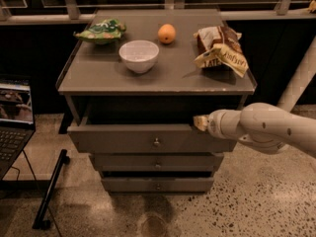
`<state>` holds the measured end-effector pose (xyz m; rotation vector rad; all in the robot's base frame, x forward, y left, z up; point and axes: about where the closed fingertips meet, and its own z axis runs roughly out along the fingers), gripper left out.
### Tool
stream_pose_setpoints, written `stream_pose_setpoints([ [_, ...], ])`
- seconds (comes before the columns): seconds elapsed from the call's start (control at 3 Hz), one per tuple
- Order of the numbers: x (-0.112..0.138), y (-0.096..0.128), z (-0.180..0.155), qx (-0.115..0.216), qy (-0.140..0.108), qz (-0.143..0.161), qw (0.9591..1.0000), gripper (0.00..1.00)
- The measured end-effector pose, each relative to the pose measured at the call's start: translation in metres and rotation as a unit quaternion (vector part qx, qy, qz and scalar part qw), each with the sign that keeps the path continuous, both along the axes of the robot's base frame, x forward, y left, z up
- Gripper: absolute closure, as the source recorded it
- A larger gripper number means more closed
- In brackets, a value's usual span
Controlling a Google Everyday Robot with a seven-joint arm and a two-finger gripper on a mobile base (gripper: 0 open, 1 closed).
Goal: Open top drawer
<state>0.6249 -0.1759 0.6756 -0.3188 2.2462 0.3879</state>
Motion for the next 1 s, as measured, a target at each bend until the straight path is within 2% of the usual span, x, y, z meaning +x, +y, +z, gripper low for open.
stream_pose_setpoints([
  [0.33, 0.000, 0.000, 0.000, 0.000, 0.000, 0.000, 1.0000, 1.00],
  [0.67, 0.013, 0.012, 0.006, -0.007, -0.012, 0.007, 0.9999, 1.00],
  [1.0, 0.037, 0.022, 0.011, -0.018, -0.024, 0.003, 0.9996, 1.00],
])
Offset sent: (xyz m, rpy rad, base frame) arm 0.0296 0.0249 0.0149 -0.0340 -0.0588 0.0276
